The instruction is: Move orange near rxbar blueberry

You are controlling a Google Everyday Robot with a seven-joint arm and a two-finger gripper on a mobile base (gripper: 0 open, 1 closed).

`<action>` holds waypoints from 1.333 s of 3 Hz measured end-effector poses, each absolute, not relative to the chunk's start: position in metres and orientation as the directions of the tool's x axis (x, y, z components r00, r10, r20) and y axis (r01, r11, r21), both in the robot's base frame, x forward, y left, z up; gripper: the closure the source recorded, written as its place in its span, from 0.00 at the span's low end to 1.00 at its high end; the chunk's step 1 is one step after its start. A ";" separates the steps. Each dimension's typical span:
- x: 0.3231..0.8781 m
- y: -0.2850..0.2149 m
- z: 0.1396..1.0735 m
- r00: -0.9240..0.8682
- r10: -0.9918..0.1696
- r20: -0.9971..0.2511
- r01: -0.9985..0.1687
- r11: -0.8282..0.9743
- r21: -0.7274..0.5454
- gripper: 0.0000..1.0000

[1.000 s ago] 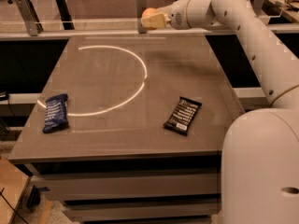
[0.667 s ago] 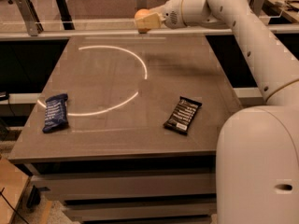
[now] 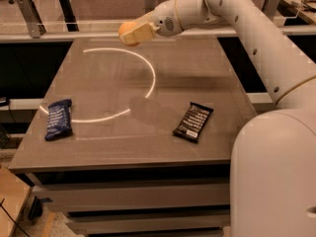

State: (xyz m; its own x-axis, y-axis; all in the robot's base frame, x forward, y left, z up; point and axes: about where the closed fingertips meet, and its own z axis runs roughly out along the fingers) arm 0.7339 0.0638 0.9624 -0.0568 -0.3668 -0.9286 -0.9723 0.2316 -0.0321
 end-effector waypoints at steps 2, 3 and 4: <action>0.637 0.119 0.947 0.013 -0.379 -0.925 -1.000 -0.024 -0.005 1.00; 0.638 0.119 0.947 0.014 -0.379 -0.925 -1.000 -0.024 -0.005 1.00; 0.619 0.144 0.940 0.036 -0.401 -0.915 -0.995 -0.099 0.004 1.00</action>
Offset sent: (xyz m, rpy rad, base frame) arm -0.1557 0.0715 -0.0187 0.0152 0.0367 0.3897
